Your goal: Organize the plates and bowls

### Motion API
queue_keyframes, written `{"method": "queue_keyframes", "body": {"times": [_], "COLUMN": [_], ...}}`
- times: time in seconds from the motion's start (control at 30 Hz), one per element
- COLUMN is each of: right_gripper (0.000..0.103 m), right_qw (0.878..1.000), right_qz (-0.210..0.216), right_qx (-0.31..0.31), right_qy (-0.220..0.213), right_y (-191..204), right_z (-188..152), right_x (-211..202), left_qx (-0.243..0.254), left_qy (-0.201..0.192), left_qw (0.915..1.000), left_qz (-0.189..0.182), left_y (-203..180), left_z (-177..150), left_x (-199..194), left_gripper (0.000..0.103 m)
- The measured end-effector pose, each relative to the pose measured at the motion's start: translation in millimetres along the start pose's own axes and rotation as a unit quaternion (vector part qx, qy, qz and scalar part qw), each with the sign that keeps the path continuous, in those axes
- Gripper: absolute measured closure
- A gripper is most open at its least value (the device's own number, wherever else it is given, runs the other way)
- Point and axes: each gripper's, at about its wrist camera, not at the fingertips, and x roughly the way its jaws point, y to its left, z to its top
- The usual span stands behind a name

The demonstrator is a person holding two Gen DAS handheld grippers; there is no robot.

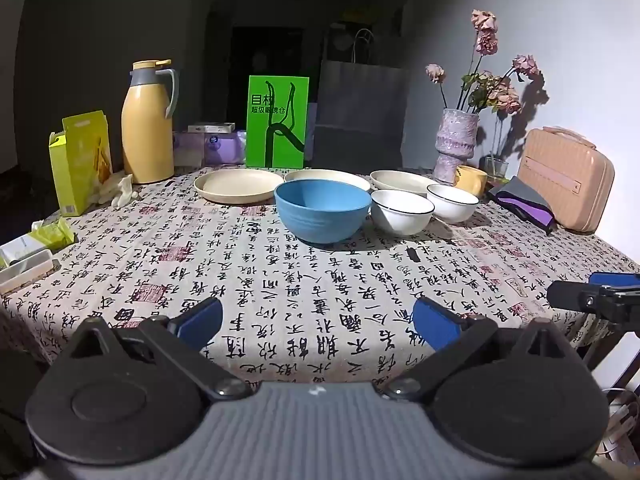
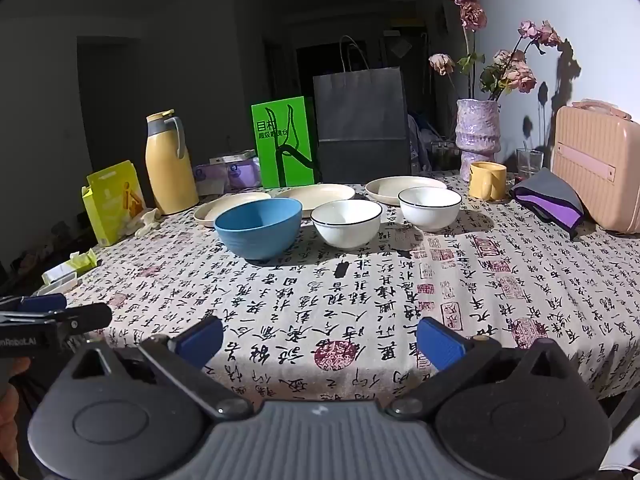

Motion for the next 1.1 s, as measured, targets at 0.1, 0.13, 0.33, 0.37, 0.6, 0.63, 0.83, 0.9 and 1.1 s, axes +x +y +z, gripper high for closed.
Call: {"method": "queue_keyframes", "body": {"times": [0.1,0.13,0.33,0.37,0.6,0.63,0.83,0.9,1.1], "right_gripper": [0.000,0.000,0.000,0.000,0.000,0.000,0.000,0.000,0.000], "right_qw": [1.000,1.000,1.000,1.000,1.000,1.000,1.000,1.000,1.000], "right_qz": [0.000,-0.001,-0.001,-0.001,-0.001,-0.001,-0.001,-0.001,-0.002], "right_qx": [-0.001,-0.002,-0.002,-0.002,-0.003,-0.003,-0.003,-0.003,-0.004], "right_qy": [-0.002,-0.002,-0.002,-0.002,-0.002,-0.002,-0.002,-0.003,-0.003], "right_y": [0,0,0,0,1,1,1,2,2], "right_z": [0,0,-1,0,0,0,0,0,0], "right_x": [0,0,0,0,0,0,0,0,-1], "left_qx": [-0.002,-0.003,-0.005,-0.005,-0.005,-0.005,-0.005,-0.005,-0.006], "left_qy": [-0.001,-0.001,-0.017,-0.019,-0.023,-0.024,-0.024,-0.025,-0.027], "left_qw": [1.0000,1.0000,0.9998,0.9998,0.9997,0.9996,0.9996,0.9996,0.9995], "left_qz": [0.001,0.002,-0.007,-0.008,-0.011,-0.011,-0.013,-0.015,-0.015], "left_y": [-1,-1,-2,-2,-4,-4,-5,-6,-8], "left_z": [0,1,4,4,4,4,4,4,4], "left_x": [1,1,-4,-5,-10,-11,-11,-11,-12], "left_gripper": [0.000,0.000,0.000,0.000,0.000,0.000,0.000,0.000,0.000]}}
